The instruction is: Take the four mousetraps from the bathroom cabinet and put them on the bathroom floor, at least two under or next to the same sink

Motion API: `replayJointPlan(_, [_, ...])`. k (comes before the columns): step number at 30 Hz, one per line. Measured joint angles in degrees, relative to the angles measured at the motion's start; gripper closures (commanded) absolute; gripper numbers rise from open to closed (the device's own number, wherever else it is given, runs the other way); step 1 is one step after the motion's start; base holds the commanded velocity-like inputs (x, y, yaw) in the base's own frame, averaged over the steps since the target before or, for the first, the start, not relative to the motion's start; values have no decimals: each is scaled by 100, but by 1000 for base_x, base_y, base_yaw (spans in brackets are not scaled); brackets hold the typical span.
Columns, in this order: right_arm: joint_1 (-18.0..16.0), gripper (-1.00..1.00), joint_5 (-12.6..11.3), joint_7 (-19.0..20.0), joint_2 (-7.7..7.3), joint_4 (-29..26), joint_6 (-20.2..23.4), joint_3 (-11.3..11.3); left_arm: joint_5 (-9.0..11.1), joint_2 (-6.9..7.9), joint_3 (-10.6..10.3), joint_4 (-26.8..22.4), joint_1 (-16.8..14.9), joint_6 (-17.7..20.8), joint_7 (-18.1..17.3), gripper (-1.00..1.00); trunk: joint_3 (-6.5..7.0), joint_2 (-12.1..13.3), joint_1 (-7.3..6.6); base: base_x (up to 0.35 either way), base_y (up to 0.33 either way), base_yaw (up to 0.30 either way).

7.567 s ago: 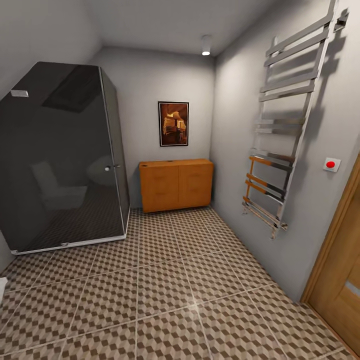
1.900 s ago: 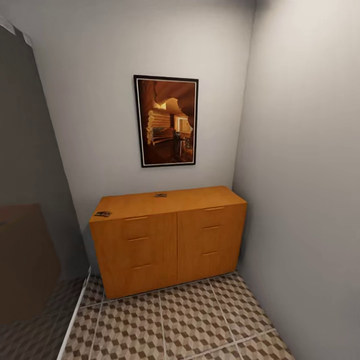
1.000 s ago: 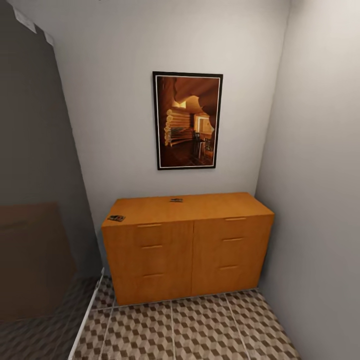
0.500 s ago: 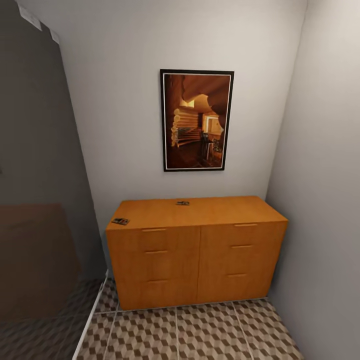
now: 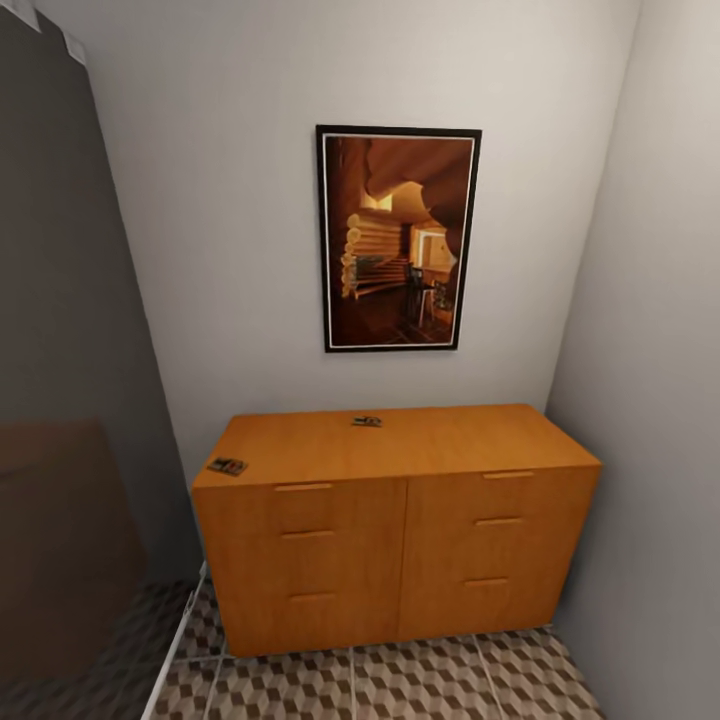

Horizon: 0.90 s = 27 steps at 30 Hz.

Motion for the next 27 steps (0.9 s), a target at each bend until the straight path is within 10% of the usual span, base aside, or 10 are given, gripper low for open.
replayJointPlan(27, [0, -100, 7, 22, -1, 0, 14, 0, 3, 2, 1, 0, 1, -1, 0, -100, 0, 1, 3, 93, 0, 0])
